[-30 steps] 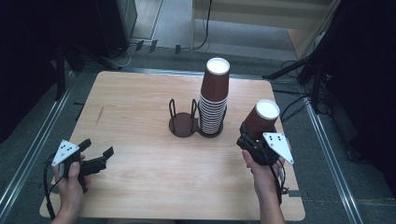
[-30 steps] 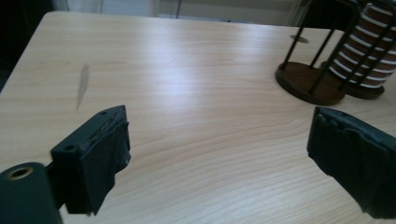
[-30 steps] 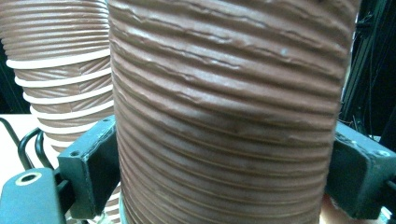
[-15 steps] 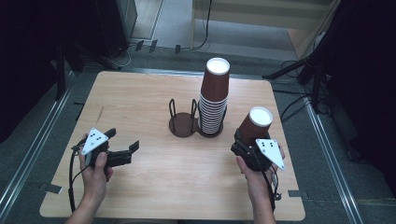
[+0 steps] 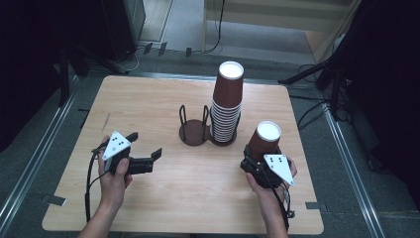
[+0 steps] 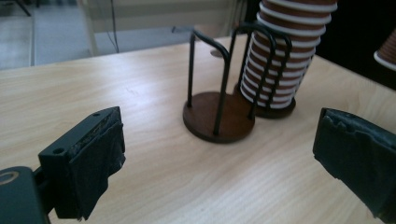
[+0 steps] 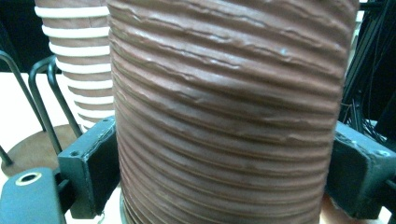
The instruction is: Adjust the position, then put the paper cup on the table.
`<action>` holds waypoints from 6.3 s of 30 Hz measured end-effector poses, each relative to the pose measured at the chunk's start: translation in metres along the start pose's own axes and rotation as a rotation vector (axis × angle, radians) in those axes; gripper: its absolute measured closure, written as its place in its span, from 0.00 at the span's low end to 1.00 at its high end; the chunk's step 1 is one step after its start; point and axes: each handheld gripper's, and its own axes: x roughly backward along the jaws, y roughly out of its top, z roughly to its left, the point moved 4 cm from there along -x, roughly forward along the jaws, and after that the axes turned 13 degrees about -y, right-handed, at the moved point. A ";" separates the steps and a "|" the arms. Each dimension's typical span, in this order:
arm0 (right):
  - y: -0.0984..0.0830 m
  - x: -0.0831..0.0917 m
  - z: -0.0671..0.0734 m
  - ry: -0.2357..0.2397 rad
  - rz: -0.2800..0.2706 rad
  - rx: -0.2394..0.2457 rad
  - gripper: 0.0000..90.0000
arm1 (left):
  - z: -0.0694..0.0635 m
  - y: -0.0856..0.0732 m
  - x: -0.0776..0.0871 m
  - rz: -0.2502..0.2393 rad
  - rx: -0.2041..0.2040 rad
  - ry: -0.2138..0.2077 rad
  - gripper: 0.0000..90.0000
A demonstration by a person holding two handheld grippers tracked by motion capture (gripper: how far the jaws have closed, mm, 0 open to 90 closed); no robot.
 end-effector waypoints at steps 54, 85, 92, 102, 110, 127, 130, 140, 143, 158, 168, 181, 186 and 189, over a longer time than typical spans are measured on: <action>-0.043 0.028 0.094 0.171 -0.041 0.338 0.11 | -0.043 0.000 -0.017 0.054 -0.039 -0.243 0.04; -0.057 0.046 0.127 0.237 -0.131 0.512 0.11 | -0.058 -0.002 -0.022 0.069 -0.079 -0.328 0.06; -0.059 0.049 0.131 0.252 -0.147 0.535 0.11 | -0.059 -0.002 -0.022 0.073 -0.086 -0.328 0.07; -0.061 0.053 0.135 0.252 -0.181 0.592 0.11 | -0.062 -0.004 -0.024 0.092 -0.094 -0.354 0.07; -0.064 0.058 0.140 0.261 -0.217 0.642 0.11 | -0.068 -0.006 -0.027 0.127 -0.108 -0.377 0.07; -0.070 0.068 0.149 0.310 -0.280 0.735 0.11 | -0.073 -0.010 -0.030 0.183 -0.131 -0.418 0.16; -0.071 0.070 0.150 0.330 -0.290 0.743 0.11 | -0.075 -0.011 -0.032 0.199 -0.138 -0.420 0.16; -0.072 0.069 0.150 0.318 -0.295 0.757 0.09 | -0.076 -0.011 -0.032 0.198 -0.142 -0.416 0.23; -0.071 0.069 0.149 0.328 -0.292 0.762 0.09 | -0.076 -0.011 -0.032 0.196 -0.122 -0.425 0.23; -0.061 0.073 0.147 0.360 -0.282 0.773 0.01 | -0.066 -0.007 -0.027 0.163 -0.103 -0.382 0.25; -0.050 0.075 0.144 0.354 -0.299 0.743 0.00 | -0.057 -0.003 -0.024 0.076 -0.083 -0.337 0.25; -0.038 0.079 0.142 0.352 -0.303 0.665 0.00 | -0.041 0.002 -0.016 -0.037 -0.038 -0.255 0.25; -0.034 0.078 0.139 0.343 -0.283 0.624 0.00 | -0.037 0.004 -0.014 -0.099 -0.024 -0.231 0.25; -0.032 0.075 0.137 0.314 -0.266 0.607 0.00 | -0.037 0.005 -0.013 -0.105 -0.023 -0.224 0.25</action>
